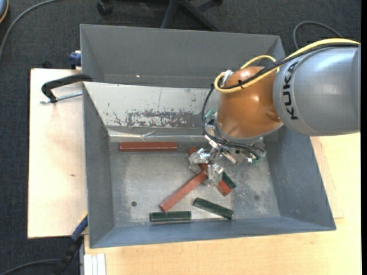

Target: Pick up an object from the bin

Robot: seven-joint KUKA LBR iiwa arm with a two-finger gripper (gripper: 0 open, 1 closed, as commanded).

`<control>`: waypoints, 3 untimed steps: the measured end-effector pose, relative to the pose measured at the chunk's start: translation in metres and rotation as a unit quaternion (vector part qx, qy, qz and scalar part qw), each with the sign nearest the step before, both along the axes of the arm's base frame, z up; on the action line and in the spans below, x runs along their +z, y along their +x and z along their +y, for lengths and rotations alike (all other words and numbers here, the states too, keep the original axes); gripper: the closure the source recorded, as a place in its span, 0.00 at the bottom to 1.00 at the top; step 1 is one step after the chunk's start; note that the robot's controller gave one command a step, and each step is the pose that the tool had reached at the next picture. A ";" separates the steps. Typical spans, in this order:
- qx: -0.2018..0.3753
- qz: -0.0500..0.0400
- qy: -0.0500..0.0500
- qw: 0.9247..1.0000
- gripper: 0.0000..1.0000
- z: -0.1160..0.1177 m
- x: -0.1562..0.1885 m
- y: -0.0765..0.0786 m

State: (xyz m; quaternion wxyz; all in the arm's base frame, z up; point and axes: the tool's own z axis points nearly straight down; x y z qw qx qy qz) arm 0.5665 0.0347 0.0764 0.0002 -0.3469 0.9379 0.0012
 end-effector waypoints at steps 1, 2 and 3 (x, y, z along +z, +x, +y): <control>0.000 0.002 0.000 1.000 1.00 0.000 0.021 -0.001; 0.000 -0.004 0.000 1.000 1.00 0.001 0.037 0.002; -0.001 -0.003 0.000 1.000 1.00 0.001 0.047 0.001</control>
Offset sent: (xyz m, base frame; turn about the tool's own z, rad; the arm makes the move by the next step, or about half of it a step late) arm -0.0002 0.0001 0.0563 0.0000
